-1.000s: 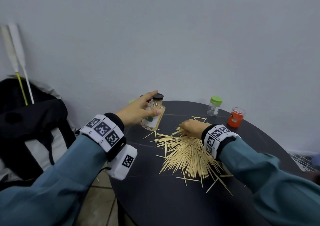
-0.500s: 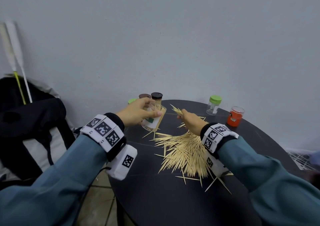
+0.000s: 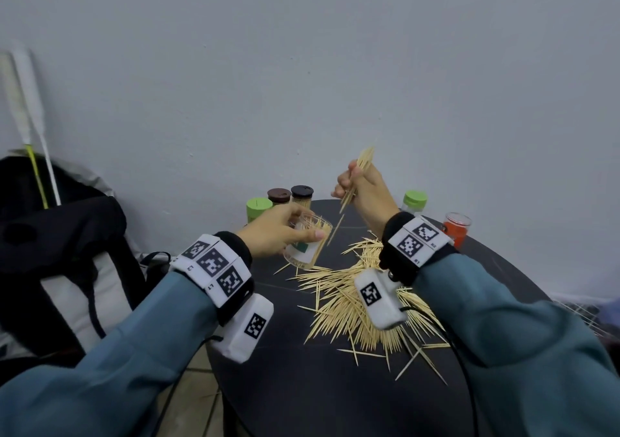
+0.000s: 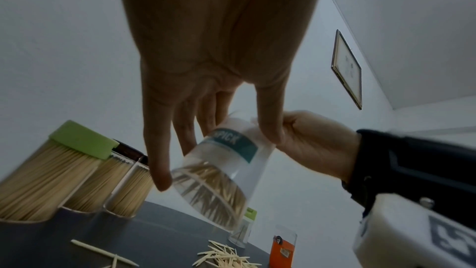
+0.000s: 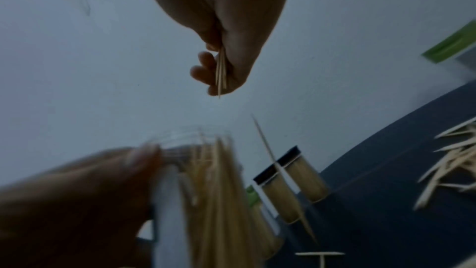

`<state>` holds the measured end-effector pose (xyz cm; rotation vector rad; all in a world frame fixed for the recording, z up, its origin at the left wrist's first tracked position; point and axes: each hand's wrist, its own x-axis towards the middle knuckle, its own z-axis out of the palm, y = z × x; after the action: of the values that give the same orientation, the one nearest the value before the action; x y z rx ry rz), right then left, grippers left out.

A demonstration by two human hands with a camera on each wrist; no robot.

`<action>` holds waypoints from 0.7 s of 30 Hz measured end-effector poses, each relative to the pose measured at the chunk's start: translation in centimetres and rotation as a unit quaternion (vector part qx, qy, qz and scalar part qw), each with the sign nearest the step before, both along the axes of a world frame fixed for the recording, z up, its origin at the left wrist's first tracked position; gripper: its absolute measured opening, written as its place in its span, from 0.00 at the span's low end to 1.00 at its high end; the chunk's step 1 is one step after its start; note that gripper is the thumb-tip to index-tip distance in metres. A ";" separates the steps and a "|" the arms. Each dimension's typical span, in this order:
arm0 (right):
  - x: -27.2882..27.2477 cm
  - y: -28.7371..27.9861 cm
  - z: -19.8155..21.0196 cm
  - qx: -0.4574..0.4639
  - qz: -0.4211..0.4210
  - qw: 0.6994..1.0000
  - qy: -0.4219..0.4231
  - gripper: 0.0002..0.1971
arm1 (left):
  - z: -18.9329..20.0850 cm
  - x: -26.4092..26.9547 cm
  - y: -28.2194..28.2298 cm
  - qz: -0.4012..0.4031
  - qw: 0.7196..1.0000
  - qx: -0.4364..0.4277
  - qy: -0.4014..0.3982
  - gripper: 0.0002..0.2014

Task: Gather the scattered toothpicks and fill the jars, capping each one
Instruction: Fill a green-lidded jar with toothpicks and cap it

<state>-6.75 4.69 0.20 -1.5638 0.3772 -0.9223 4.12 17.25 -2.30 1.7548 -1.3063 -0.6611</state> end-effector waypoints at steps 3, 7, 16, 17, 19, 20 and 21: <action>0.7 1.5 0.7 -0.007 0.019 0.999 -0.024 0.13 | -0.1 -0.2 -0.2 -0.004 1.000 -0.005 0.000 0.26; 0.6 2.9 -0.5 -0.027 0.046 0.999 0.009 0.10 | -0.1 -0.3 -0.4 -0.007 1.000 -0.023 0.020 0.23; -0.3 3.3 -2.9 -0.019 0.062 0.996 0.059 0.11 | -0.2 -0.4 -0.6 -0.028 0.998 -0.045 0.047 0.17; -0.3 3.2 -2.9 -0.015 0.059 0.996 0.059 0.11 | -0.2 -0.5 -0.6 -0.030 0.997 -0.045 0.049 0.16; -0.3 3.0 -3.0 -0.014 0.057 0.996 0.068 0.11 | -0.2 -0.5 -0.7 -0.031 0.997 -0.047 0.052 0.19; -0.3 3.0 -3.1 -0.017 0.055 0.995 0.075 0.12 | -0.2 -0.6 -0.8 -0.030 0.997 -0.048 0.054 0.20; -0.4 3.0 -3.2 -0.022 0.053 0.995 0.087 0.12 | -0.1 -0.6 -0.8 -0.031 0.997 -0.049 0.059 0.21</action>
<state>-7.10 7.66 -3.02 -1.6939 0.3952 -0.7196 3.53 16.47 -2.45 1.5794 -1.2934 -0.7129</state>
